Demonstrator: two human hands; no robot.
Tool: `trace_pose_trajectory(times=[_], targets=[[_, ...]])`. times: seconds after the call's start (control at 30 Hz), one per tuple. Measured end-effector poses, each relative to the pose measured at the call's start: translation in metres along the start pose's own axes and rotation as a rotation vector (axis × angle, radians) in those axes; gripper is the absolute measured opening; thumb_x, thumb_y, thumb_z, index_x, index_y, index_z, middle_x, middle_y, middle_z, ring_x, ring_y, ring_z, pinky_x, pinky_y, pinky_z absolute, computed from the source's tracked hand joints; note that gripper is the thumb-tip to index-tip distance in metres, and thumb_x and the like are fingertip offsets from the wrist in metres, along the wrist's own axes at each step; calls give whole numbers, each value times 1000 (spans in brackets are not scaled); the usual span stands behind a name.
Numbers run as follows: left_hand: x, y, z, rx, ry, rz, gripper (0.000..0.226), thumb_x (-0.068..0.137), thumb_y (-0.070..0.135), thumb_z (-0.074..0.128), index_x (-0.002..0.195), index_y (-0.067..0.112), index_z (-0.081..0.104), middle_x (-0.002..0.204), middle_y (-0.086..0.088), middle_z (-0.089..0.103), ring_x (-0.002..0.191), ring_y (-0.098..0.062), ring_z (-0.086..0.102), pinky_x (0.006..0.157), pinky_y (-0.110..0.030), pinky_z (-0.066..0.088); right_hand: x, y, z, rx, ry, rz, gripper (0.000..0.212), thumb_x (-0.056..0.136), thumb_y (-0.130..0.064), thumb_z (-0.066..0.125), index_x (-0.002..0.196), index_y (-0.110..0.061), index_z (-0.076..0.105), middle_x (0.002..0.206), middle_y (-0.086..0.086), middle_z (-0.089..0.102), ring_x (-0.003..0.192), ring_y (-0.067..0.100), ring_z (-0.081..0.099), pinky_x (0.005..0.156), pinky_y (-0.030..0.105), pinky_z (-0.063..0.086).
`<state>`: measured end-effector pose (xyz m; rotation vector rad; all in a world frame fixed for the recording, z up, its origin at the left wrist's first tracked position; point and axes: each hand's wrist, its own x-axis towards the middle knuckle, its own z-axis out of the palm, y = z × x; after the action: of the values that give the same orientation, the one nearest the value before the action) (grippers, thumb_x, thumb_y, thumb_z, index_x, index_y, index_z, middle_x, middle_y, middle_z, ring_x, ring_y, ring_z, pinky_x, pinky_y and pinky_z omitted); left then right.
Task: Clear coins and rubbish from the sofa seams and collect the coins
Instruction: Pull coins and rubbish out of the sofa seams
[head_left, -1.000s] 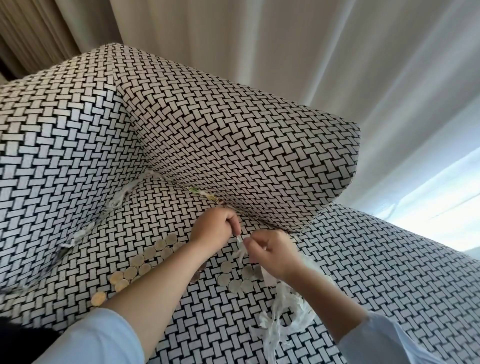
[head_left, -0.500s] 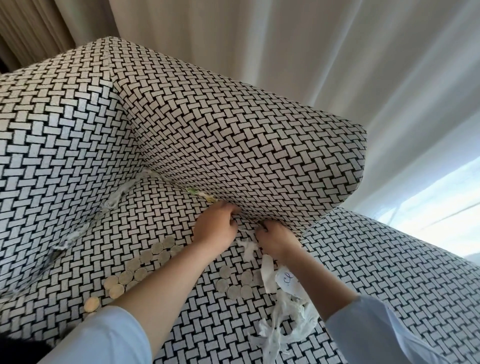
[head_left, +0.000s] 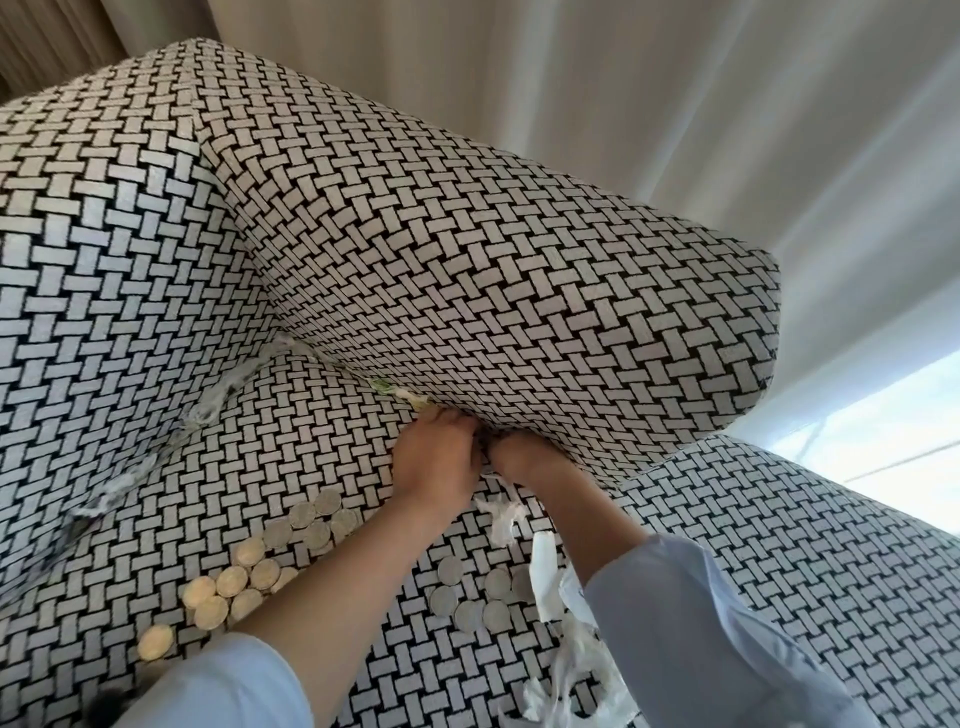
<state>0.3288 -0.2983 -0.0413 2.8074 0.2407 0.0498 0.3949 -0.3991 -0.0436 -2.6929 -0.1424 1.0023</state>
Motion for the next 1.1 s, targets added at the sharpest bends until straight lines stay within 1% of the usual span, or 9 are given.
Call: trace_pose_trajectory(times=[0.1, 0.23, 0.33, 0.43, 0.5, 0.63, 0.93, 1.03, 1.1], targets=[[1, -3, 0, -36, -32, 26, 30, 92, 23, 49, 116, 23, 67, 117, 4, 66, 115, -18, 48, 87, -32, 46, -4, 6, 4, 37, 90, 55, 37, 98, -46, 39, 95, -19, 64, 108, 7, 68, 100, 26, 62, 83, 33, 46], [2, -7, -2, -30, -86, 91, 35, 93, 23, 47, 124, 26, 64, 128, 8, 62, 120, -19, 44, 94, -33, 45, -17, 17, 12, 55, 206, 9, 51, 98, -54, 34, 102, -15, 68, 99, 7, 71, 95, 28, 65, 79, 33, 49], [1, -7, -2, -18, -91, 104, 37, 94, 24, 47, 129, 29, 61, 132, 10, 59, 120, -20, 42, 95, -33, 44, -20, 23, 14, 121, 218, -42, 46, 100, -49, 36, 95, -16, 68, 90, 7, 70, 84, 26, 64, 68, 30, 44], [1, -7, -1, -17, -93, 109, 37, 95, 26, 47, 129, 31, 60, 131, 13, 58, 119, -19, 41, 94, -32, 43, -21, 27, 17, 204, 233, -55, 39, 98, -46, 40, 78, -20, 62, 68, -2, 60, 67, 22, 56, 56, 25, 35], [1, -8, 0, -15, -94, 110, 38, 95, 27, 46, 130, 33, 59, 131, 14, 58, 119, -18, 41, 95, -32, 43, -21, 28, 19, 283, 256, -53, 39, 97, -44, 44, 69, -21, 57, 58, -7, 52, 60, 20, 51, 54, 25, 34], [-1, -10, 4, -51, -79, 107, 39, 94, 27, 46, 130, 34, 58, 131, 16, 57, 117, -16, 40, 96, -34, 41, -22, 29, 23, 368, 313, -45, 35, 92, -44, 49, 66, -24, 62, 49, -8, 49, 53, 18, 49, 54, 25, 35], [-12, -16, 11, -275, 12, 99, 40, 92, 17, 52, 126, 34, 63, 129, 17, 59, 116, -12, 40, 99, -29, 31, -22, 32, 34, 566, 415, -102, 19, 86, -42, 55, 79, -36, 71, 49, -10, 59, 45, 12, 45, 49, 22, 33], [-16, -15, 10, -311, 25, 87, 41, 92, 13, 53, 127, 32, 63, 130, 15, 59, 122, -16, 41, 105, -36, 32, -30, 32, 31, 704, 417, -172, 18, 85, -37, 60, 80, -49, 72, 60, -15, 68, 43, 3, 47, 48, 22, 36], [-22, -15, 9, -318, 27, 90, 43, 91, 11, 53, 128, 30, 62, 132, 13, 59, 126, -19, 42, 107, -42, 32, -38, 35, 30, 787, 427, -250, 19, 86, -31, 65, 81, -46, 74, 62, -14, 69, 43, 1, 47, 47, 21, 37]])
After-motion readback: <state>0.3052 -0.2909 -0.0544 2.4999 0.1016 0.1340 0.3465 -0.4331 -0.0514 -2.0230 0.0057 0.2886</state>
